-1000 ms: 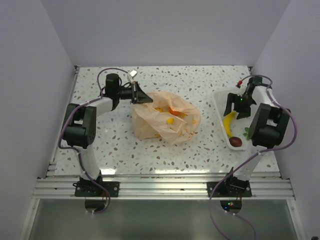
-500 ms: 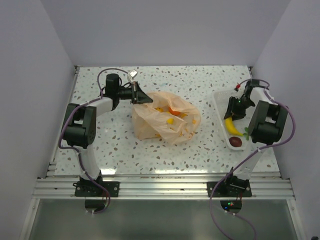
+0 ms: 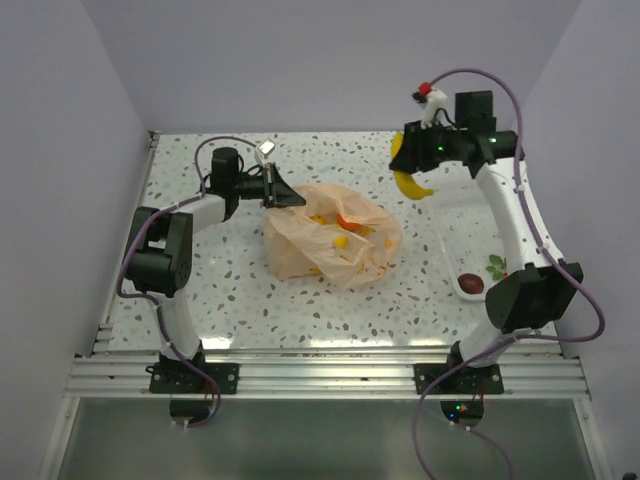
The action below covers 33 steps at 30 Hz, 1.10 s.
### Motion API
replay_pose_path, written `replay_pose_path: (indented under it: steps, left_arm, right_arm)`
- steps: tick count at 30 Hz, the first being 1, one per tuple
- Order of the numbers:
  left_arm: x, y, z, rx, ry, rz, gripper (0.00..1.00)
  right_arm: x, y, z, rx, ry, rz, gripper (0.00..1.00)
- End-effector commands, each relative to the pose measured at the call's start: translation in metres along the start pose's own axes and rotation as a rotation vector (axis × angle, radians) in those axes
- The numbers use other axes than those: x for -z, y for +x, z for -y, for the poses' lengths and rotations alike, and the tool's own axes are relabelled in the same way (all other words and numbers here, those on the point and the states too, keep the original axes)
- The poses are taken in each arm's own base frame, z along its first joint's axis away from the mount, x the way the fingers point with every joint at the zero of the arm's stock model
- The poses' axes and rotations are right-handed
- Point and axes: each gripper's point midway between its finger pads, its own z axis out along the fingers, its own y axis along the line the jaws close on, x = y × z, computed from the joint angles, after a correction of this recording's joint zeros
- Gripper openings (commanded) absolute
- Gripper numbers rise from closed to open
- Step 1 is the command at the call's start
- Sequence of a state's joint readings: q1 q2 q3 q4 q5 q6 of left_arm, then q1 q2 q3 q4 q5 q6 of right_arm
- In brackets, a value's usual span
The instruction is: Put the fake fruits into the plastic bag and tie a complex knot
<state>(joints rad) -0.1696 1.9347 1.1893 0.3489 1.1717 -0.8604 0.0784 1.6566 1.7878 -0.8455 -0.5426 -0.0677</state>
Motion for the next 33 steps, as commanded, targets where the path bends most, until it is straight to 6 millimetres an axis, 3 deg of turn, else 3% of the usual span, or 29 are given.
replay_pose_path:
  steps: [1,2,4,5,7,8,11,14,15,16,19,21,22,27,28,29,31,32,33]
  left_arm:
    - [0.002,-0.011,0.01,-0.048,0.021,0.009,0.0]
    - [0.002,-0.012,0.011,-0.049,0.025,0.009,0.0]
    - [0.001,-0.016,0.012,-0.046,0.031,0.01,0.0]
    - [0.001,-0.017,0.011,-0.043,0.034,0.006,0.0]
    - [0.0,-0.02,0.013,-0.053,0.039,0.009,0.0]
    - [0.0,-0.02,0.013,-0.054,0.041,0.011,0.0]
    - [0.0,-0.02,0.014,-0.053,0.047,0.01,0.0]
    - [0.001,-0.02,0.014,-0.049,0.052,0.012,0.0]
    - [0.002,-0.02,0.013,-0.043,0.052,0.013,0.0]
    - [0.001,-0.02,0.015,-0.041,0.06,0.016,0.0]
    - [0.002,-0.02,0.015,-0.019,0.08,0.025,0.0]
    - [0.002,-0.02,0.014,-0.005,0.081,0.026,0.0]
    - [0.002,-0.021,0.013,-0.006,0.082,0.027,0.0]
    - [0.002,-0.023,0.013,-0.008,0.081,0.032,0.0]
    - [0.002,-0.023,0.013,-0.008,0.082,0.031,0.0]
    - [0.002,-0.023,0.014,-0.011,0.082,0.031,0.0]
    - [0.003,-0.023,0.015,-0.016,0.084,0.029,0.0]
    - [0.004,-0.024,0.016,-0.023,0.082,0.035,0.0]
    - [0.005,-0.023,0.016,-0.029,0.076,0.032,0.0]
  right_arm:
    - [-0.026,-0.008,-0.071,0.137,-0.134,0.011,0.07]
    - [-0.036,-0.003,-0.102,0.191,-0.189,-0.007,0.07]
    - [-0.048,0.0,-0.126,0.257,-0.21,-0.006,0.08]
    - [-0.054,0.008,-0.153,0.324,-0.249,-0.016,0.08]
    - [-0.066,0.018,-0.167,0.386,-0.238,-0.028,0.08]
    - [-0.07,0.027,-0.185,0.428,-0.262,-0.042,0.08]
    - [-0.089,0.051,-0.196,0.454,-0.267,-0.108,0.09]
    - [-0.105,0.064,-0.188,0.463,-0.224,-0.13,0.22]
    - [-0.112,0.068,-0.183,0.466,-0.209,-0.126,0.49]
    - [-0.114,0.068,-0.18,0.471,-0.191,-0.121,0.57]
    - [-0.112,0.061,-0.173,0.501,-0.148,-0.106,0.74]
    - [-0.102,0.046,-0.174,0.519,-0.125,-0.063,0.78]
    - [-0.097,0.041,-0.172,0.525,-0.109,-0.046,0.89]
    - [-0.051,0.004,-0.153,0.469,-0.059,0.039,0.94]
    - [-0.041,-0.003,-0.128,0.415,-0.028,0.042,0.94]
    - [-0.035,-0.004,-0.117,0.394,-0.018,0.035,0.94]
    - [-0.012,0.003,-0.094,0.374,0.025,-0.007,0.94]
    - [0.002,0.003,-0.065,0.347,0.085,-0.014,0.94]
    - [0.017,0.014,-0.05,0.32,0.119,-0.045,0.93]
